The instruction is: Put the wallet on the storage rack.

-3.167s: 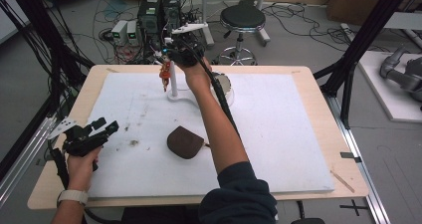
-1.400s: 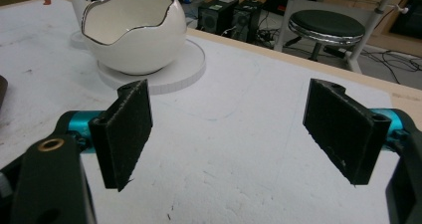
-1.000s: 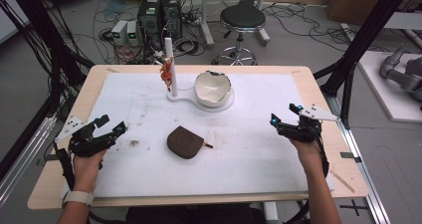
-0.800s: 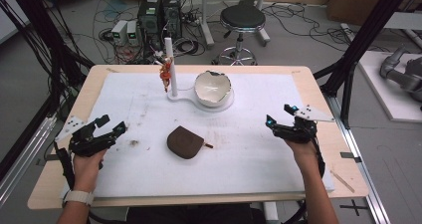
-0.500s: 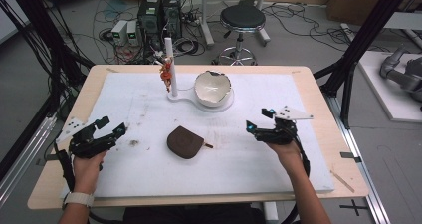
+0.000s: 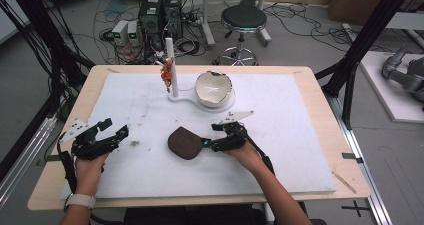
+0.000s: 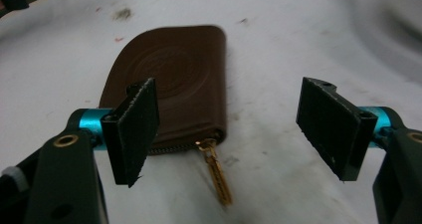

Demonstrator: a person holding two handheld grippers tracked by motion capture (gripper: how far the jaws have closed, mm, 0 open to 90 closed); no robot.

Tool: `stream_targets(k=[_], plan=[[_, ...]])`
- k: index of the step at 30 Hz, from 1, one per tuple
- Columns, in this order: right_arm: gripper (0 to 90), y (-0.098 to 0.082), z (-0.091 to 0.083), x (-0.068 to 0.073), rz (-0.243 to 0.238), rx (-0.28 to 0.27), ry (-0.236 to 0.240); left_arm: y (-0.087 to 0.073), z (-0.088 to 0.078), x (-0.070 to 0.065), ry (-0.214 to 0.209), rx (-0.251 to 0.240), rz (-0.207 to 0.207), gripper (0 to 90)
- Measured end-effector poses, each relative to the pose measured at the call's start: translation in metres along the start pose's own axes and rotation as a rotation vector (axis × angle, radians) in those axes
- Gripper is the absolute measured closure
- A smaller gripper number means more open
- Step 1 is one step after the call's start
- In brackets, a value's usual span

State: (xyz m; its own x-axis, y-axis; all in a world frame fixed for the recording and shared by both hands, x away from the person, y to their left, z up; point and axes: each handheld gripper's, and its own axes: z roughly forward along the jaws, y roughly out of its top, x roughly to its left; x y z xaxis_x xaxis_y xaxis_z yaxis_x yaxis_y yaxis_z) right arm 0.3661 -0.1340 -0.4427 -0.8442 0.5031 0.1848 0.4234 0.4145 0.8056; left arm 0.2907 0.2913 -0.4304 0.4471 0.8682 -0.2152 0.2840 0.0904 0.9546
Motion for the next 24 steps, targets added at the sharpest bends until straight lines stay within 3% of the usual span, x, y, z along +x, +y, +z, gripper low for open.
stream_targets(k=[2, 8, 10, 12, 13, 19, 24], plan=[[24.9, 0.001, 0.011, 0.000, 0.019, 0.037, 0.035, 0.000, 0.000, 0.001, 0.000, 0.001, -0.002, 23.2], [20.6, 0.004, 0.030, 0.000, 0.018, 0.117, 0.120, -0.001, 0.001, 0.001, 0.002, 0.004, -0.007, 23.6], [24.5, 0.004, 0.033, -0.002, 0.050, 0.153, 0.150, -0.001, 0.001, 0.001, 0.003, 0.006, -0.006, 23.6], [38.2, 0.006, 0.033, -0.005, 0.069, 0.179, 0.213, -0.001, 0.002, 0.000, 0.003, 0.007, -0.004, 23.6], [38.4, 0.006, 0.033, -0.006, 0.079, 0.189, 0.226, -0.001, 0.002, -0.001, 0.002, 0.006, -0.006, 23.7], [47.9, 0.013, 0.034, -0.008, 0.101, 0.244, 0.225, -0.001, 0.004, -0.003, -0.003, 0.013, 0.001, 23.9], [58.4, 0.013, 0.030, -0.011, 0.139, 0.239, 0.216, -0.001, 0.003, -0.001, 0.002, 0.010, -0.003, 24.0]])
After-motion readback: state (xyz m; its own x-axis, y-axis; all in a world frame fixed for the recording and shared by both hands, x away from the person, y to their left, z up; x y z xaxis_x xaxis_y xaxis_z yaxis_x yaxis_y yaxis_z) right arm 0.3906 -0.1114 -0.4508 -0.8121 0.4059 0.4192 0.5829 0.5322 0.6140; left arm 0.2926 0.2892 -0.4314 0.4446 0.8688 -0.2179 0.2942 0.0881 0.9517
